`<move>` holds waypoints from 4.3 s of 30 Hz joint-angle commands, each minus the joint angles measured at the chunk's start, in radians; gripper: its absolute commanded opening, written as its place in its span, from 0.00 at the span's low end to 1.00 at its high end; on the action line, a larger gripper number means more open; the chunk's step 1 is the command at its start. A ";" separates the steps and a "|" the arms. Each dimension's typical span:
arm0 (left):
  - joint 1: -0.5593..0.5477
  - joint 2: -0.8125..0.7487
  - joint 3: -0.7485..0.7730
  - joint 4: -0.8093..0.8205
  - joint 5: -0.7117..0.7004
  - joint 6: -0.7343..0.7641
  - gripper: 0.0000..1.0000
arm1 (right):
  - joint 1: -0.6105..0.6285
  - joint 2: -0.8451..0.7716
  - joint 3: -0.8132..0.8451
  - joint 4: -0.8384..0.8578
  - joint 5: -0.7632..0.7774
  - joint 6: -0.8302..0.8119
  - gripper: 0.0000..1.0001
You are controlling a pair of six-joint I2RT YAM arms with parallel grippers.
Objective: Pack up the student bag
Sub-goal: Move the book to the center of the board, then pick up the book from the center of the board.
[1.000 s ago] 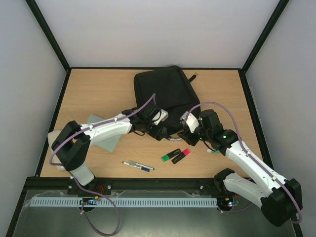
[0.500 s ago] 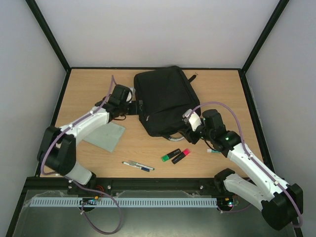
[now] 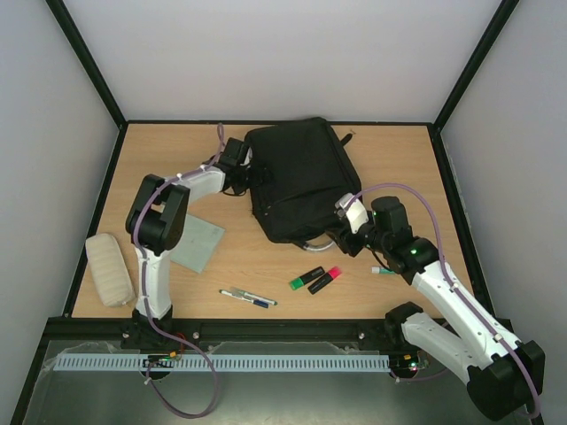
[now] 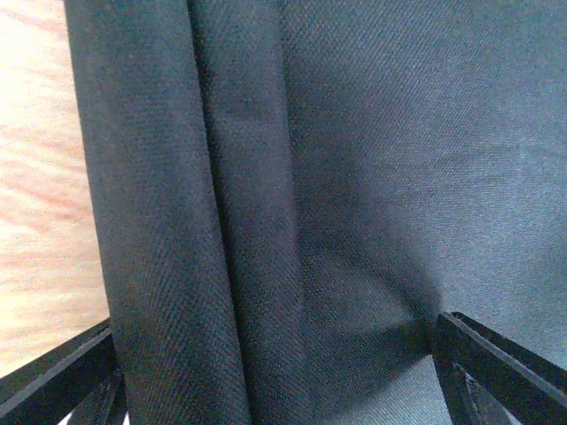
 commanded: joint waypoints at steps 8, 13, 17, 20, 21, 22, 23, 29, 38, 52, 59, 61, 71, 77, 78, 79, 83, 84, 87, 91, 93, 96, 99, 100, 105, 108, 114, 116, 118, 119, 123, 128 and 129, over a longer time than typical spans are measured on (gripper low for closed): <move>-0.112 0.142 0.285 -0.086 0.082 0.041 0.90 | -0.005 -0.008 -0.017 0.003 -0.009 -0.006 0.55; -0.109 -0.038 0.171 -0.165 -0.064 0.015 0.94 | -0.005 -0.012 -0.016 0.000 -0.013 -0.008 0.55; -0.099 -0.250 0.024 -0.256 -0.210 -0.054 0.99 | -0.005 -0.022 -0.016 0.000 -0.019 -0.011 0.55; -0.064 -0.396 -0.121 -0.291 -0.245 -0.113 0.99 | -0.005 -0.025 -0.017 -0.002 -0.021 -0.013 0.55; -0.045 -0.443 -0.175 -0.294 -0.248 -0.131 0.99 | -0.005 -0.027 -0.016 -0.003 -0.022 -0.013 0.55; -0.029 -0.491 -0.225 -0.294 -0.249 -0.144 1.00 | -0.005 -0.028 -0.017 -0.003 -0.024 -0.014 0.55; -0.009 -0.531 -0.282 -0.294 -0.243 -0.148 0.99 | -0.005 -0.029 -0.016 -0.003 -0.026 -0.014 0.55; 0.102 -0.690 -0.421 -0.397 -0.330 -0.179 1.00 | -0.005 -0.027 -0.017 -0.006 -0.035 -0.018 0.55; 0.279 -0.837 -0.566 -0.505 -0.363 -0.252 1.00 | -0.005 -0.019 -0.018 -0.008 -0.034 -0.022 0.56; 0.397 -0.743 -0.725 -0.435 -0.252 -0.245 0.99 | -0.004 0.003 -0.015 -0.015 -0.043 -0.020 0.57; 0.401 -0.631 -0.733 -0.269 -0.184 -0.187 0.98 | -0.005 0.015 -0.015 -0.013 -0.055 0.005 0.57; 0.396 -0.585 -0.722 -0.229 -0.162 -0.153 0.98 | -0.005 0.031 0.002 -0.023 -0.081 0.030 0.57; 0.325 -0.382 -0.605 -0.148 -0.138 -0.095 0.98 | 0.011 0.431 0.278 -0.127 -0.268 0.107 0.56; 0.198 -0.267 -0.465 -0.139 -0.155 -0.049 0.95 | 0.079 0.702 0.472 -0.097 -0.265 0.131 0.53; 0.176 -0.248 -0.440 -0.141 -0.162 -0.042 0.94 | 0.084 0.747 0.505 -0.092 -0.261 0.142 0.52; 0.156 -0.234 -0.420 -0.143 -0.165 -0.036 0.94 | 0.087 0.798 0.537 -0.089 -0.262 0.159 0.52; 0.107 -0.186 -0.369 -0.145 -0.135 -0.026 0.92 | 0.091 0.999 0.678 -0.105 -0.260 0.245 0.50; 0.104 -0.183 -0.371 -0.135 -0.118 -0.022 0.91 | 0.089 1.044 0.710 -0.113 -0.268 0.263 0.49; 0.099 -0.194 -0.403 -0.096 -0.071 -0.009 0.88 | 0.093 1.160 0.792 -0.128 -0.284 0.303 0.48; 0.100 -0.239 -0.452 -0.051 -0.042 0.017 0.87 | 0.101 1.279 0.902 -0.139 -0.236 0.339 0.46; 0.106 -0.257 -0.471 -0.043 -0.041 0.014 0.87 | 0.101 1.320 0.951 -0.142 -0.235 0.364 0.44; 0.129 -0.269 -0.492 -0.040 -0.050 -0.011 0.87 | 0.104 1.381 1.030 -0.160 -0.266 0.388 0.41; 0.166 -0.295 -0.534 -0.004 -0.035 -0.044 0.88 | 0.113 1.429 1.082 -0.172 -0.256 0.410 0.40; 0.184 -0.305 -0.561 0.030 -0.010 -0.058 0.89 | 0.115 1.445 1.095 -0.178 -0.237 0.421 0.38; 0.266 -0.333 -0.674 0.193 0.108 -0.111 0.93 | 0.116 1.490 1.107 -0.200 -0.150 0.456 0.27; 0.281 -0.311 -0.678 0.229 0.151 -0.118 0.93 | 0.116 1.507 1.110 -0.219 -0.103 0.451 0.23; 0.279 -0.219 -0.691 0.356 0.249 -0.172 0.91 | 0.116 1.559 1.126 -0.249 -0.104 0.439 0.19; 0.274 -0.185 -0.695 0.383 0.268 -0.194 0.91 | 0.116 1.583 1.135 -0.268 -0.130 0.434 0.19; 0.269 -0.155 -0.708 0.445 0.306 -0.218 0.90 | 0.117 1.599 1.137 -0.274 -0.140 0.431 0.18; 0.267 -0.144 -0.716 0.472 0.321 -0.230 0.90 | 0.118 1.604 1.136 -0.275 -0.141 0.430 0.18; 0.257 -0.138 -0.746 0.614 0.405 -0.270 0.87 | 0.121 1.617 1.140 -0.276 -0.147 0.424 0.18; 0.205 -0.232 -0.736 0.682 0.482 -0.272 0.83 | 0.126 1.628 1.140 -0.275 -0.149 0.420 0.18; 0.192 -0.258 -0.733 0.685 0.491 -0.273 0.83 | 0.127 1.631 1.140 -0.275 -0.149 0.421 0.18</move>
